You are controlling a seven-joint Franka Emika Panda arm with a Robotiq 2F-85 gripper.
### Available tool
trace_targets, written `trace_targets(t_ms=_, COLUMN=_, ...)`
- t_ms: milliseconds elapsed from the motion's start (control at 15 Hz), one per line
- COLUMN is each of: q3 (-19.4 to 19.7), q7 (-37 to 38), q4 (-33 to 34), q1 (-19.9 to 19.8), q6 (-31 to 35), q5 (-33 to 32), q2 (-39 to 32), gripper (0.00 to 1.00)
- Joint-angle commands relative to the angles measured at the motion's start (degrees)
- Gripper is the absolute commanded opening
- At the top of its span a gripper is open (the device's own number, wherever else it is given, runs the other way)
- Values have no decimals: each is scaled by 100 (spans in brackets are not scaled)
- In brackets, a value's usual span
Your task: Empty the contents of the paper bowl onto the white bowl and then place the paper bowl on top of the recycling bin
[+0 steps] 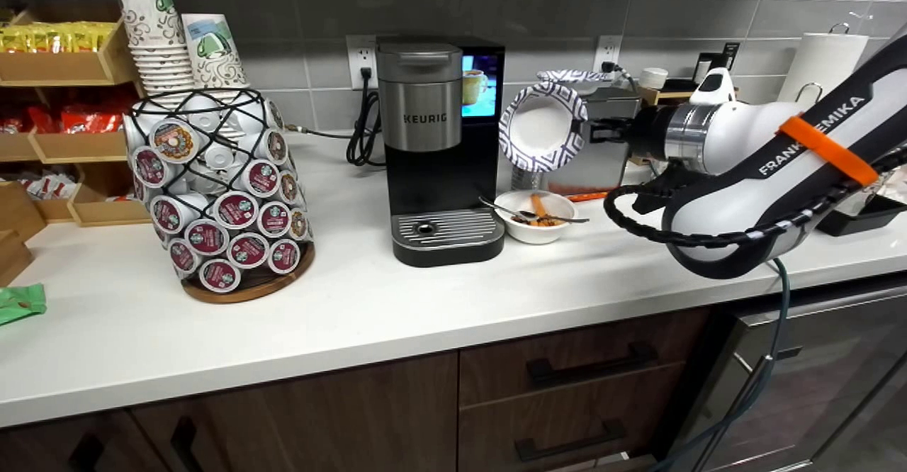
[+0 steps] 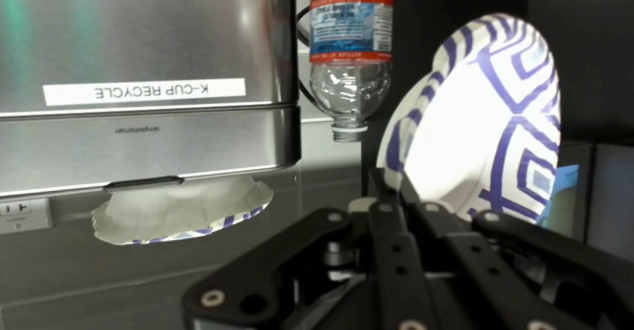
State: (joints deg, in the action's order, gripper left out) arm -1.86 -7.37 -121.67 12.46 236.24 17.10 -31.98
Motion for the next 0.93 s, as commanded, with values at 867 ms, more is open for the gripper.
trace_targets(t_ms=867, q3=-2085, q7=6182, q4=-1212, q1=-3906, q6=-1100, q5=-4953, q2=1306, gripper=1)
